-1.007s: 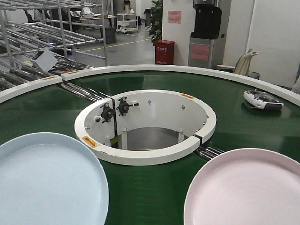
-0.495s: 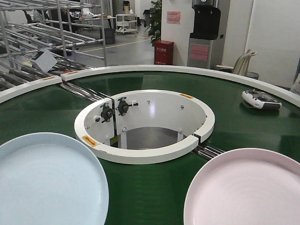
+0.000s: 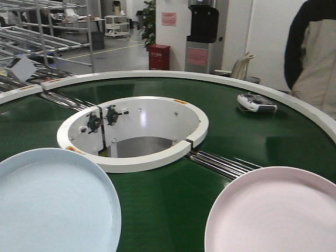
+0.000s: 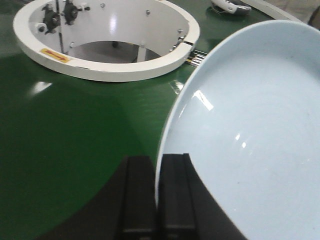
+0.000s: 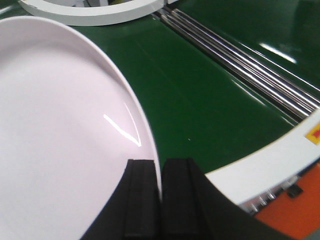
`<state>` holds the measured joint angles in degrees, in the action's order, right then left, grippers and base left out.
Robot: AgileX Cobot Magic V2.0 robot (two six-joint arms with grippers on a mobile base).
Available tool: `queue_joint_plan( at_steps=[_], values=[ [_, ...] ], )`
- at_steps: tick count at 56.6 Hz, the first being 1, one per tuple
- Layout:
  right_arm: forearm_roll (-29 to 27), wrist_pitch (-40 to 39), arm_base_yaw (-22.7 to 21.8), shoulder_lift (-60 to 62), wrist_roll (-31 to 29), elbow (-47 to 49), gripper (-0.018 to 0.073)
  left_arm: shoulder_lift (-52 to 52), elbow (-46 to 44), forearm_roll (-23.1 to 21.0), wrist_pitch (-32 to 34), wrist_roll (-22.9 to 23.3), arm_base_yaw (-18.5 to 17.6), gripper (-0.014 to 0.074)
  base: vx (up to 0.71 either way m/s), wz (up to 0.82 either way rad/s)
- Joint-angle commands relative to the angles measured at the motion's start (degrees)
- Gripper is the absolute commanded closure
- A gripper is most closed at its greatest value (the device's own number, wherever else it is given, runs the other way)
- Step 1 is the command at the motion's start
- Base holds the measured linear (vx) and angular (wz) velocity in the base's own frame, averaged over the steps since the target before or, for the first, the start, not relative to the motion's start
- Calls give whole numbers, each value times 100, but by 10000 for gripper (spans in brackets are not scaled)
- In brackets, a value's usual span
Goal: Grab plate from conveyor and place on tray
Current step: 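Hold both plates raised while the base drives to the steel table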
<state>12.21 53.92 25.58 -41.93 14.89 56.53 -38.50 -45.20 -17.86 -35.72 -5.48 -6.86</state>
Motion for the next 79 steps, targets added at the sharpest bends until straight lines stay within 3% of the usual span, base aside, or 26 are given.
queue_joint_plan(
  at_steps=[1,79],
  values=[
    [134,-449,-19,15,14,149,568,8,-161,-147,496,1,-11,602,-17,-47],
    [134,-443,-19,15,14,149,568,8,-161,-147,496,1,-11,602,-14,-60]
  ],
)
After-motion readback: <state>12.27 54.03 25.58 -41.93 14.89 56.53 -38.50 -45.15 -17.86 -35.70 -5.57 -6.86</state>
